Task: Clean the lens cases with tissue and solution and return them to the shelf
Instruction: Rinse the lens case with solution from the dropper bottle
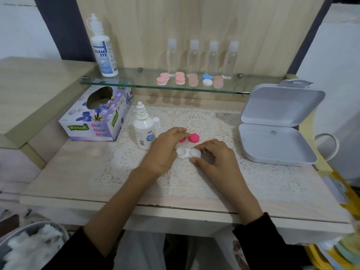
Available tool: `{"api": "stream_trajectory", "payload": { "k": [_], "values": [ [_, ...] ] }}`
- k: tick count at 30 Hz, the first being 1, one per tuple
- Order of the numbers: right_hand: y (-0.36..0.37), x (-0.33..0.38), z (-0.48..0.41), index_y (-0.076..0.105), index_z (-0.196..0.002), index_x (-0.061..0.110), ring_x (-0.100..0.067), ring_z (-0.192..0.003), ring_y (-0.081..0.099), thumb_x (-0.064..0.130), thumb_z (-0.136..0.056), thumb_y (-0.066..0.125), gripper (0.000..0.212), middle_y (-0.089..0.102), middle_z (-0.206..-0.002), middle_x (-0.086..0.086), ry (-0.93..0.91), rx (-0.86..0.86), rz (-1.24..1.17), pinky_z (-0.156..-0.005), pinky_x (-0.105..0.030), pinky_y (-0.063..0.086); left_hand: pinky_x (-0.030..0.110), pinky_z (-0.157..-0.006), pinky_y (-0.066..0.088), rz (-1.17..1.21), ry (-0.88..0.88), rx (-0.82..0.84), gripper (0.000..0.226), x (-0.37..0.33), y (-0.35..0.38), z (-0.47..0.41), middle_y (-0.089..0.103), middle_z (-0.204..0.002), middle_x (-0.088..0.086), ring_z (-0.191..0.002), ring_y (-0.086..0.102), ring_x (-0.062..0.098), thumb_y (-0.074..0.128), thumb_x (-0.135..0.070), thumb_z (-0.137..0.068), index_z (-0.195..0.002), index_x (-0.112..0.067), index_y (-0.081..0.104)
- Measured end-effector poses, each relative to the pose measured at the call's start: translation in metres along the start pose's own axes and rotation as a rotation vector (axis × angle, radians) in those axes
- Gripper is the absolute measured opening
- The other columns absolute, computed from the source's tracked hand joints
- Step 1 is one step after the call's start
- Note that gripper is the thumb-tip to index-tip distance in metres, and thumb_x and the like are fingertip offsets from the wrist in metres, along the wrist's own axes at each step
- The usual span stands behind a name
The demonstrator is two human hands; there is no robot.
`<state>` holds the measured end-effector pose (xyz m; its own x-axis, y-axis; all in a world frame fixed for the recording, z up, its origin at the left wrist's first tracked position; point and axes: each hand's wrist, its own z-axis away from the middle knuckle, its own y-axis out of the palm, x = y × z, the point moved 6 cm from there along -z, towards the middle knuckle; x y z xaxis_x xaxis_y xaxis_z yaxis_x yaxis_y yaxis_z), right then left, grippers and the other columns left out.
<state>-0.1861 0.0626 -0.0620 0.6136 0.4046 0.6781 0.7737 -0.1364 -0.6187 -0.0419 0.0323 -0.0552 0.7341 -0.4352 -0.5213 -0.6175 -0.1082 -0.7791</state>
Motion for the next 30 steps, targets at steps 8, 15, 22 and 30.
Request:
{"api": "stream_trajectory", "payload": {
  "k": [8, 15, 22, 30],
  "values": [
    [-0.001, 0.002, 0.001, 0.07, -0.096, 0.017, -0.011, -0.092, 0.051, 0.024, -0.081, 0.075, 0.017, 0.061, -0.092, 0.007, -0.002, 0.006, -0.001, -0.078, -0.023, 0.039, 0.027, -0.089, 0.049, -0.107, 0.061, -0.051, 0.043, 0.003, -0.002, 0.0, 0.062, -0.115, 0.005, -0.103, 0.06, 0.019, 0.056, 0.015, -0.082, -0.119, -0.006, 0.064],
    [0.001, 0.0, 0.0, 0.07, -0.098, 0.016, -0.012, -0.092, 0.051, 0.025, -0.081, 0.075, 0.02, 0.062, -0.094, 0.006, -0.009, 0.007, 0.023, -0.079, -0.025, 0.04, 0.008, -0.088, 0.04, 0.048, 0.049, -0.061, 0.027, -0.002, -0.023, 0.018, 0.065, -0.113, 0.001, -0.103, 0.059, 0.011, 0.058, -0.007, -0.092, -0.118, -0.009, 0.065],
    [0.0, 0.001, 0.0, 0.07, -0.101, 0.015, -0.013, -0.094, 0.052, 0.027, -0.081, 0.074, 0.024, 0.062, -0.096, 0.006, -0.004, 0.009, 0.028, -0.081, -0.025, 0.041, 0.02, -0.087, 0.041, -0.022, 0.113, 0.016, 0.028, -0.012, -0.019, 0.022, 0.066, -0.11, 0.001, -0.103, 0.059, 0.015, 0.064, -0.012, -0.088, -0.116, -0.011, 0.067],
    [0.0, 0.0, 0.0, 0.071, -0.1, 0.016, -0.012, -0.093, 0.051, 0.026, -0.082, 0.074, 0.02, 0.062, -0.095, 0.006, 0.001, 0.016, 0.03, -0.078, -0.021, 0.038, 0.029, -0.087, 0.045, -0.073, 0.145, 0.035, 0.028, -0.014, -0.017, 0.02, 0.068, -0.109, 0.006, -0.101, 0.062, 0.022, 0.067, -0.011, -0.085, -0.113, -0.008, 0.068]
  ]
}}
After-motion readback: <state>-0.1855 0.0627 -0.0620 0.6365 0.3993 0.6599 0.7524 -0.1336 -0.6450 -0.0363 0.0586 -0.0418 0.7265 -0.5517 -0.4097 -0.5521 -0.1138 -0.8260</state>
